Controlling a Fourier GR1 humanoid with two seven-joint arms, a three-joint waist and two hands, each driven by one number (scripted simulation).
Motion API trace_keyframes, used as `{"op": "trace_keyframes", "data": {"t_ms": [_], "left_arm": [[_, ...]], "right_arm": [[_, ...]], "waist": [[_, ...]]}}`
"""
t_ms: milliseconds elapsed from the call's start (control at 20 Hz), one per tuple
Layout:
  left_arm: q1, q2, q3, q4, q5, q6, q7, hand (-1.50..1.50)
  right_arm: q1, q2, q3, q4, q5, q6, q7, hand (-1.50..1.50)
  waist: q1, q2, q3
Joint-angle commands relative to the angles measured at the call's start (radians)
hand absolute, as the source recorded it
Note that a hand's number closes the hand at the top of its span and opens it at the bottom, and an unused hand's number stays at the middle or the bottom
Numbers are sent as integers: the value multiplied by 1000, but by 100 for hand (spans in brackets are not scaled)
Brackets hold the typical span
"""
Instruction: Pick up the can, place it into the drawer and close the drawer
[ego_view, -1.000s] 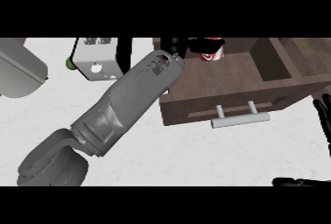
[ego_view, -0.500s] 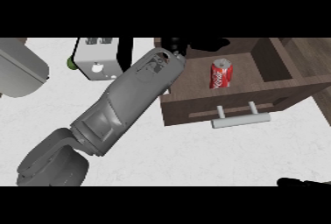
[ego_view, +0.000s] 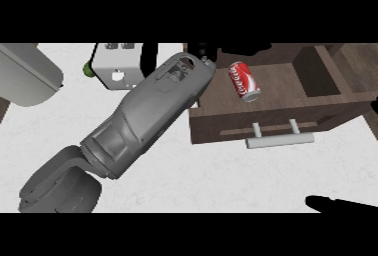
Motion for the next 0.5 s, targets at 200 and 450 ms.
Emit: {"op": "trace_keyframes", "data": {"t_ms": [200,450], "left_arm": [[-41,0,-24,-26,22,46,15,-150],[-18,0,5,-32,14,14,24,-150]], "right_arm": [[-107,-72,115,83,332,-42,17,-150],[-107,-77,210,211,542,-106,-32,-150]], "waist": [[46,-10,-1],[91,-20,-1]]}}
